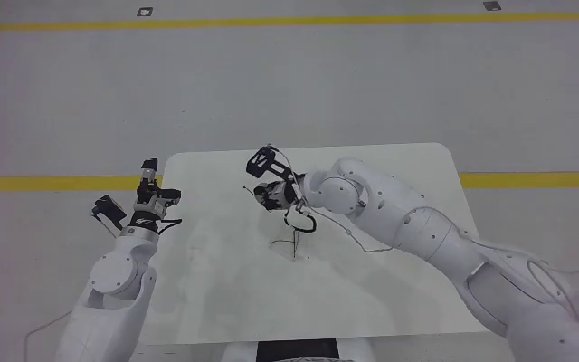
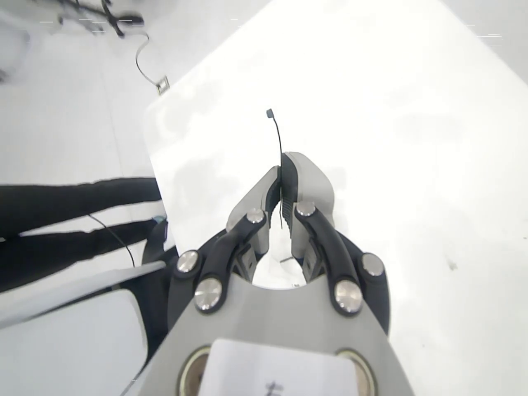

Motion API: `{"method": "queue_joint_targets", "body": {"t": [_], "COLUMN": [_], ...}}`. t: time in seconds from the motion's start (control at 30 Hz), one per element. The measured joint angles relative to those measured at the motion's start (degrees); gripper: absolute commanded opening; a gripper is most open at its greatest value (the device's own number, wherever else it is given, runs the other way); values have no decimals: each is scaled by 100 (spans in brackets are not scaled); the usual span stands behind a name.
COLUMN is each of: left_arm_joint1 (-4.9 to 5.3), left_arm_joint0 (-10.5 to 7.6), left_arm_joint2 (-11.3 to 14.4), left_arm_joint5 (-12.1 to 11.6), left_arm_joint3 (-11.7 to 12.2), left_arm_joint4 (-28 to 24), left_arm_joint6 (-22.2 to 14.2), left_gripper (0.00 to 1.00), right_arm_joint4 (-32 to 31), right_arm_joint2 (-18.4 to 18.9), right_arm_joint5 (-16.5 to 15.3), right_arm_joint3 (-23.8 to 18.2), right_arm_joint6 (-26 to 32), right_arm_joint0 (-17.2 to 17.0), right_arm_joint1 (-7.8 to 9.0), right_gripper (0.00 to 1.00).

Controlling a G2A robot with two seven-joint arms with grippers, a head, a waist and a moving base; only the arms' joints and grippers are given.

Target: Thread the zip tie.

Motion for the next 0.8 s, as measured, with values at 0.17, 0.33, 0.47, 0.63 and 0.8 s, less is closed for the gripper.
{"method": "queue_joint_targets", "body": {"t": [0.17, 0.33, 0.47, 0.63, 0.8], "left_arm_joint1": [0, 0, 0, 0, 0], "left_arm_joint0": [0, 0, 0, 0, 0], "left_arm_joint2": [0, 0, 0, 0, 0], "left_arm_joint5": [0, 0, 0, 0, 0], "left_arm_joint3": [0, 0, 0, 0, 0], "left_arm_joint4": [0, 0, 0, 0, 0], "left_arm_joint6": [0, 0, 0, 0, 0], "left_gripper": [100, 100, 100, 100, 100], "right_arm_joint4": [465, 866, 1313, 1238, 1236], "right_arm_joint2": [212, 273, 339, 336, 353], "right_arm_joint5": [190, 362, 420, 417, 441], "right_arm_joint3": [410, 978, 1231, 1218, 1194], "right_arm_joint6": [-419, -627, -700, -696, -742], "right_arm_joint0": [146, 391, 407, 405, 367], "right_arm_joint1": [-241, -565, -685, -679, -683], "right_gripper": [0, 0, 0, 0, 0]}}
